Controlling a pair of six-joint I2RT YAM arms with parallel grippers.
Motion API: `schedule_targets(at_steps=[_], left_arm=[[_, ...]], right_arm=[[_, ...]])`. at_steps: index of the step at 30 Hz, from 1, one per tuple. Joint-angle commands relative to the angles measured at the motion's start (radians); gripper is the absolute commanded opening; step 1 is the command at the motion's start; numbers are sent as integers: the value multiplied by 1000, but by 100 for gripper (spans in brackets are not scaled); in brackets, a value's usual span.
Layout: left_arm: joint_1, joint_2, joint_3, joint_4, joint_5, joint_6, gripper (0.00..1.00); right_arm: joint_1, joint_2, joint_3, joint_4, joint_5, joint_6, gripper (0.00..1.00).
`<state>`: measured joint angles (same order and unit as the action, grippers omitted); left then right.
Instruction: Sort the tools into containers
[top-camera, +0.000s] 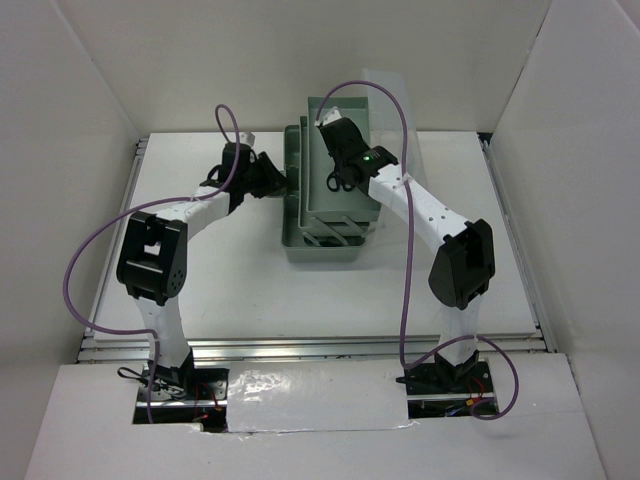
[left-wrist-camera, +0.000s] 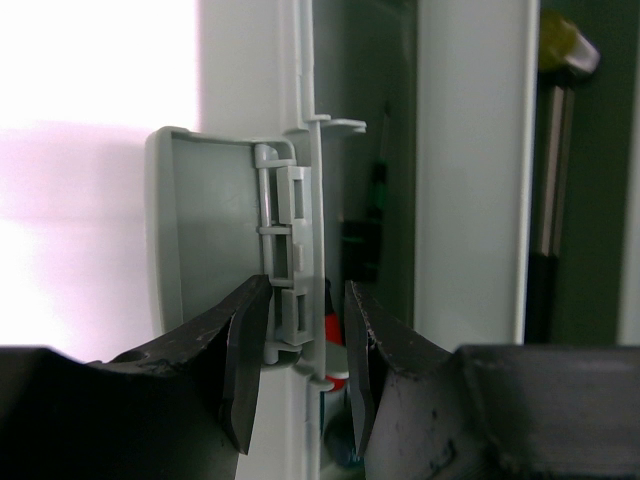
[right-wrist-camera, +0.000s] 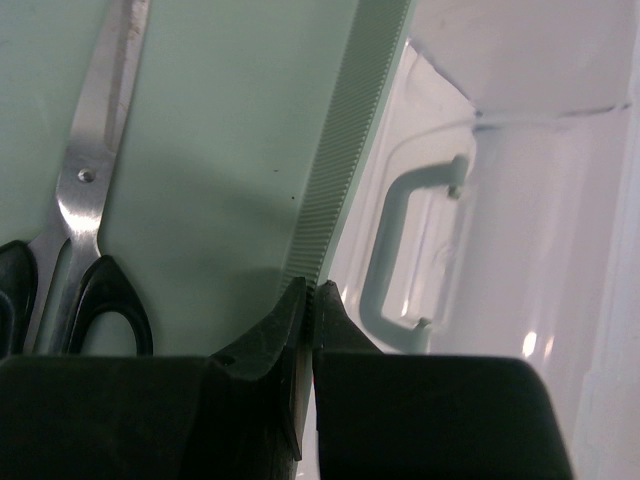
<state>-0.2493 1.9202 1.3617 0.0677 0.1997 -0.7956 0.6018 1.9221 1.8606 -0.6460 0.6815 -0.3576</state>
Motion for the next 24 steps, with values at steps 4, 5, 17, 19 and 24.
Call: schedule_targets(at_steps=[4, 5, 17, 19, 24], left_arm=[[-223, 170, 114, 31, 271, -152, 50], [-232, 181, 125, 34, 274, -160, 50], [-186, 25, 83, 18, 51, -97, 81], [-157, -38, 60, 24, 21, -83, 83], [-88, -180, -44, 58, 10, -94, 83]], right_arm=[[-20, -58, -118, 163, -114, -193, 0], [-26, -66, -138, 189, -112, -216, 0], [-82, -150, -380, 488, -16, -454, 0], [-88, -158, -425, 535, -5, -498, 0], [-89, -167, -478, 641, 21, -564, 0]])
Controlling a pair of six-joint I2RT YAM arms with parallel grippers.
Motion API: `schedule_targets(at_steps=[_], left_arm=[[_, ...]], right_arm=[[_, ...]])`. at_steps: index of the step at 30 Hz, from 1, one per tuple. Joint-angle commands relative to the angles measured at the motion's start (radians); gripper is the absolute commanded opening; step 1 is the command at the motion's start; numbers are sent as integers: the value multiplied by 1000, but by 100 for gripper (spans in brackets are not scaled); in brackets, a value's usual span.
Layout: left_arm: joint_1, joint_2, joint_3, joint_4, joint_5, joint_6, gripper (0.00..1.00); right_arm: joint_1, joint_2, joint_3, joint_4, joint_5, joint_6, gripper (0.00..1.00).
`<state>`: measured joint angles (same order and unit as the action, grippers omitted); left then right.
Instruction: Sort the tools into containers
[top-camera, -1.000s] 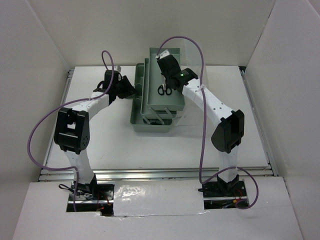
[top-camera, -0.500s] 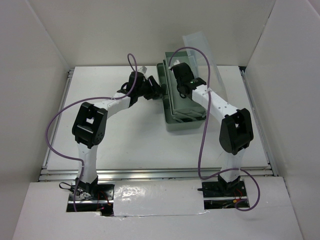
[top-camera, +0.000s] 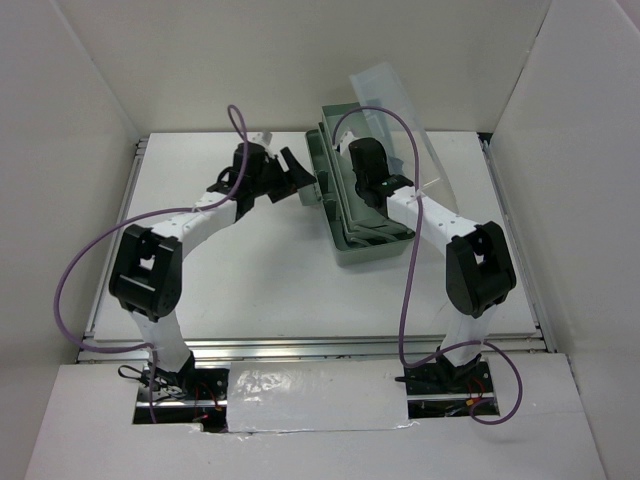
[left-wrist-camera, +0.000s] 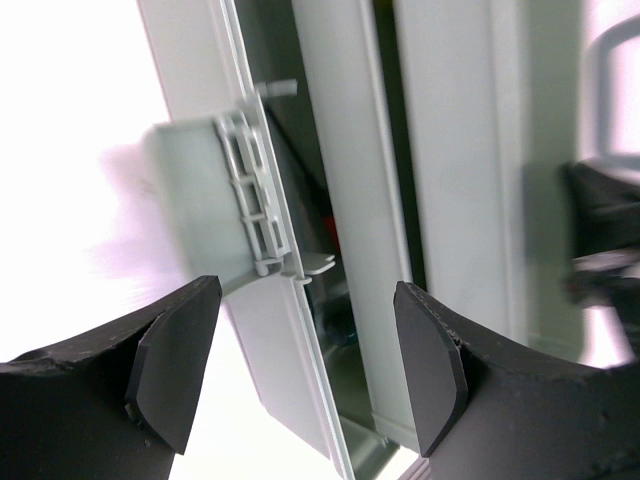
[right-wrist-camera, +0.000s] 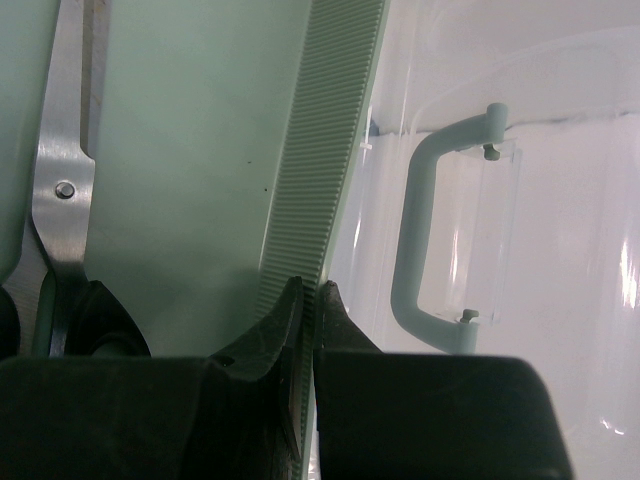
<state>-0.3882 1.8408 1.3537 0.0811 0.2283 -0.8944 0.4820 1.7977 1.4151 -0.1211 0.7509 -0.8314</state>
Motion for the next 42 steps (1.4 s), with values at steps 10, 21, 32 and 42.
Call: schedule_targets(at_steps=[10, 21, 32, 42], left_arm=[[153, -42, 56, 181, 267, -80, 74], [190, 218, 433, 374, 361, -320, 60], [114, 319, 498, 506, 358, -399, 70], [68, 414, 568, 595, 332, -437, 63]], right_arm=[[69, -49, -54, 186, -19, -130, 21], [93, -43, -62, 218, -15, -163, 35], [132, -29, -61, 201, -5, -163, 32], [147, -24, -61, 187, 1, -160, 32]])
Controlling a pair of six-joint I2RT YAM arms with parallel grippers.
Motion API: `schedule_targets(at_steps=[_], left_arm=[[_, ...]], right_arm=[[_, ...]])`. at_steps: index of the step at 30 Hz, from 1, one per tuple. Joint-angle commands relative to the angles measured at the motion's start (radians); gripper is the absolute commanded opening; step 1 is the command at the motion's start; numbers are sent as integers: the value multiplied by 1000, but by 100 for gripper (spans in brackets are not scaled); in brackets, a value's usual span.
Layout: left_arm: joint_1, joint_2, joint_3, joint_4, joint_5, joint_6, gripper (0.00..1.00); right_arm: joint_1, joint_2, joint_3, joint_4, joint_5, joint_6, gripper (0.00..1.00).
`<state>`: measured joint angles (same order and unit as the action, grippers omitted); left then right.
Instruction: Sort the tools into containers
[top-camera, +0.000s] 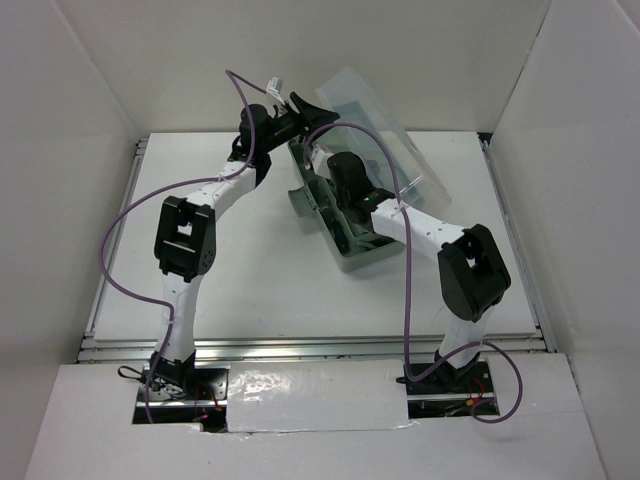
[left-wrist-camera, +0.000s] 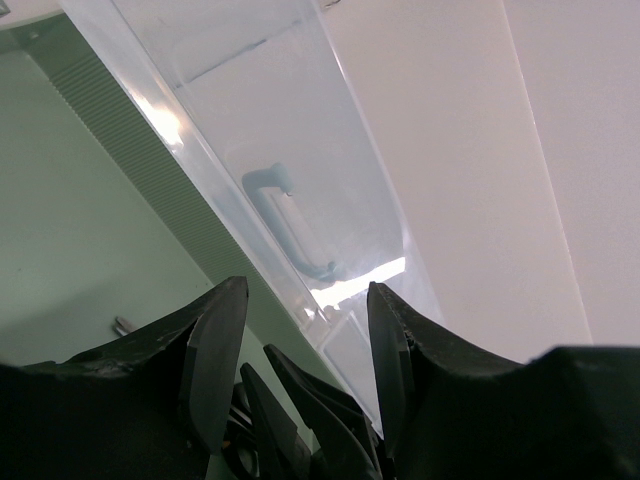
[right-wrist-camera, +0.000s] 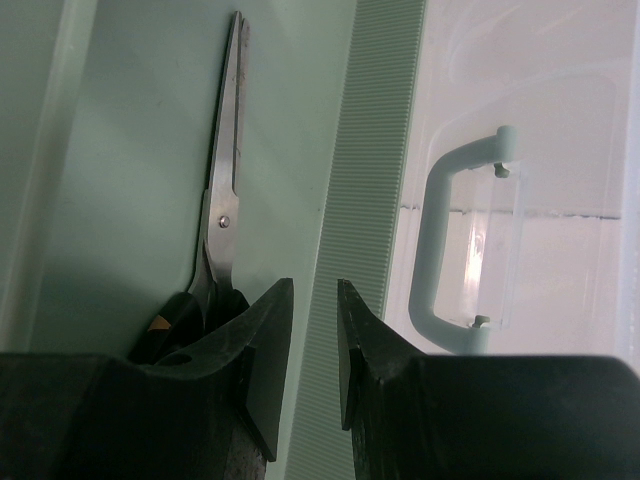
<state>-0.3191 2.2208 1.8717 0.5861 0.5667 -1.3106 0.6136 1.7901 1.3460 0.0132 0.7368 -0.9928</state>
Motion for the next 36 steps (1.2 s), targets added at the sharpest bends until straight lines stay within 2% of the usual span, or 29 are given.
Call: schedule_targets(at_steps=[1, 4, 7, 8, 13, 14, 15, 18, 22, 28, 36], left_arm=[[-1, 43, 58, 96, -4, -25, 62], [-3, 71, 75, 116, 10, -38, 56], [3, 91, 79, 145, 18, -62, 44], [5, 96, 78, 156, 22, -68, 37], [29, 100, 52, 204, 18, -114, 21], [32, 102, 50, 207, 21, -118, 16], [38, 102, 50, 205, 22, -119, 15], [46, 100, 43, 210, 25, -124, 8], [46, 97, 32, 210, 30, -124, 0], [48, 94, 7, 219, 27, -139, 0], [51, 92, -8, 238, 33, -148, 0]], right_arm=[[15, -12, 13, 47, 12, 5, 32], [26, -15, 18, 28, 9, 13, 32], [43, -21, 10, 30, 9, 13, 32], [49, -23, 10, 22, 7, 19, 32], [80, -40, 7, -5, 0, 54, 37], [87, -44, 8, -28, -4, 60, 38], [90, -55, 15, -38, -10, 71, 51], [106, -67, 22, -67, -28, 91, 62], [124, -86, 38, -130, -59, 143, 63], [147, -139, 25, -156, -125, 187, 64], [186, -202, -60, -101, -183, 143, 65]])
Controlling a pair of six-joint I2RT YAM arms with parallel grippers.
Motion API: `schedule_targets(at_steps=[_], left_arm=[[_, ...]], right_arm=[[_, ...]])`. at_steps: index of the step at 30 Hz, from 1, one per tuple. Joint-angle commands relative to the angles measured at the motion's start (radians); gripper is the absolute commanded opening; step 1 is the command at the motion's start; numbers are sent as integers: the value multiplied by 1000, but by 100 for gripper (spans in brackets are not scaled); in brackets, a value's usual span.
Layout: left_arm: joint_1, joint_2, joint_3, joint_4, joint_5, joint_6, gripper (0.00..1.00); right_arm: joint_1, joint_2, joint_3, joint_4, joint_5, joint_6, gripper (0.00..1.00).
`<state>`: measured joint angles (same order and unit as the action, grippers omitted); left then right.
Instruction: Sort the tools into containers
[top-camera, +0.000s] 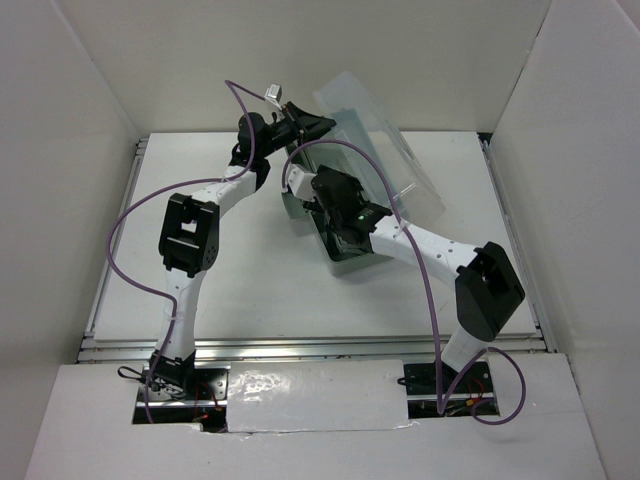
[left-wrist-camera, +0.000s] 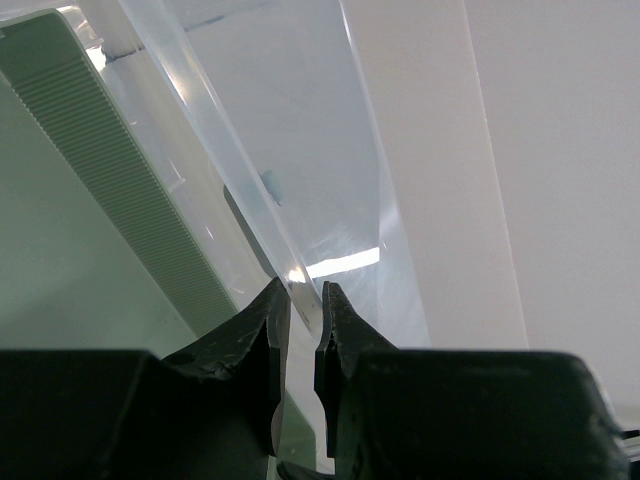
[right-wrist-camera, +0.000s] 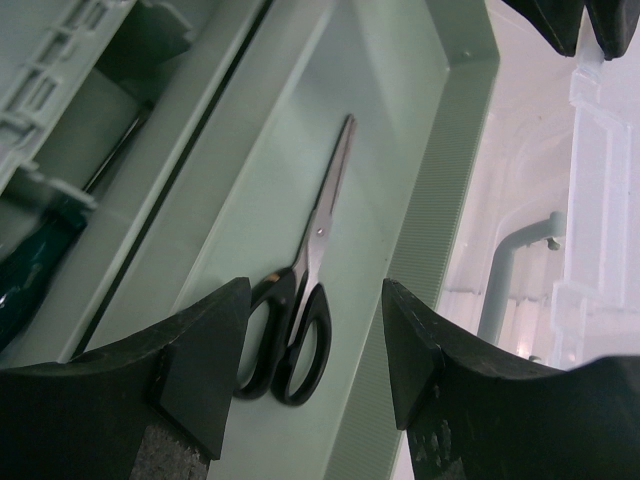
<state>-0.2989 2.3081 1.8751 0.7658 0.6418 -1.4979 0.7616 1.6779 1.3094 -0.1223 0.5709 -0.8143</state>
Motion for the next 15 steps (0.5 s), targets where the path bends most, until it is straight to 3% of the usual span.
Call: schedule_targets(at_steps=[1, 10, 15], left_arm=[[29, 4, -13, 58, -45, 36, 0], [30, -4, -28, 82, -36, 34, 0], [30, -4, -45, 96, -33, 30, 0]], right_arm=[[44, -96, -44, 36, -28, -45, 65], [70, -159, -140, 116, -105, -115, 69], [88, -155, -148, 202, -60, -155, 70]])
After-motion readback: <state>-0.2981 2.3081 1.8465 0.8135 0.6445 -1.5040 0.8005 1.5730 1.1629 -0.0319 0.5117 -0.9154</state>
